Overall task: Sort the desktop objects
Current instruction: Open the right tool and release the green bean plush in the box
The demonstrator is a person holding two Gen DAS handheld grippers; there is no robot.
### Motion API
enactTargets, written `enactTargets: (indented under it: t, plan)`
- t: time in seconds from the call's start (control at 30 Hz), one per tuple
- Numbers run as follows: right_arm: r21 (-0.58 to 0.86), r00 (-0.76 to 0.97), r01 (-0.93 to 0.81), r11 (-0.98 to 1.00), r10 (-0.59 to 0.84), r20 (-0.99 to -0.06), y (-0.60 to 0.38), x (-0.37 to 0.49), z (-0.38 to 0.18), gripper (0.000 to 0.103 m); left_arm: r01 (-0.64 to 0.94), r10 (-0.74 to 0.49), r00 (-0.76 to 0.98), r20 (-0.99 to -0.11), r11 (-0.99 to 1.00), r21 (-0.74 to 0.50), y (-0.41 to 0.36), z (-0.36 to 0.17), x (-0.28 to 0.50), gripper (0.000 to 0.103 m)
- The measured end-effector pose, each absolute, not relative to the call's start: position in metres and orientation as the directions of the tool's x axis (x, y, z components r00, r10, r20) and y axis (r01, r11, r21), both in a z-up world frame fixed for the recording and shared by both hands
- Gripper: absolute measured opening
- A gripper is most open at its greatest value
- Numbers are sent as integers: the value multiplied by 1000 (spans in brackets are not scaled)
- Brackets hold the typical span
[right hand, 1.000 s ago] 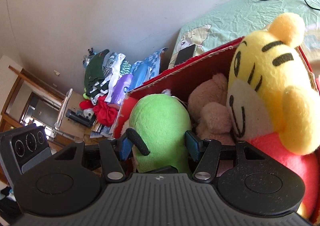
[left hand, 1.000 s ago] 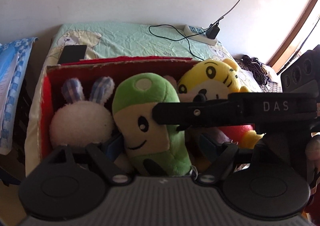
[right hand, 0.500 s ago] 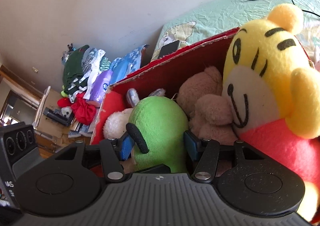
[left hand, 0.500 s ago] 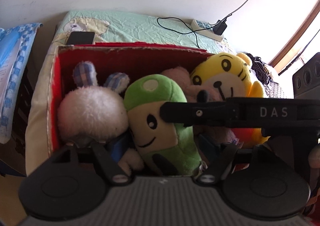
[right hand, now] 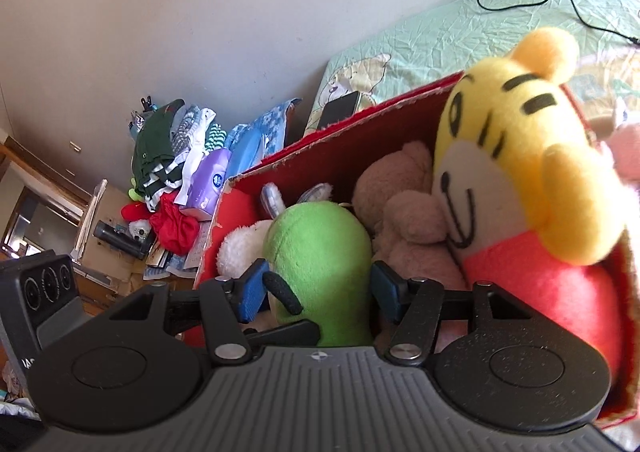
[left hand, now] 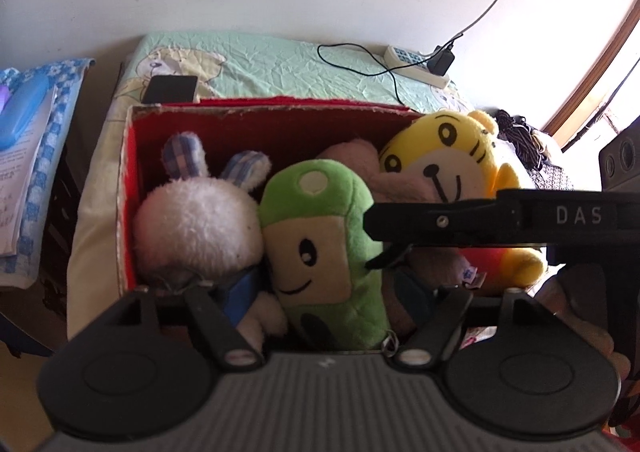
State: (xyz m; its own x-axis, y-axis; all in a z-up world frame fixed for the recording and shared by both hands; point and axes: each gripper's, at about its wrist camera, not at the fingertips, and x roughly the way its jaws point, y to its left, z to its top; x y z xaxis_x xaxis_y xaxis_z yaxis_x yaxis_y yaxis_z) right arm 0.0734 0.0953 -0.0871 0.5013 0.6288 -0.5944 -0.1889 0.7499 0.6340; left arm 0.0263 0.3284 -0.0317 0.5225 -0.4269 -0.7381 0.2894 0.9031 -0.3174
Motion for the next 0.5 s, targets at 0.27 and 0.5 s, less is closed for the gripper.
enactTargets:
  t: [0.27,0.5]
  plan:
    - [664,461,-164,730,652,-602,94,71,-94,32,322,-431,553,-714,900,-294,321,-17,12,79]
    - [671,436,-177,720,669,-602,108,71,-99,32,274,-388,531,-753,920,-280,323,-30,21,75]
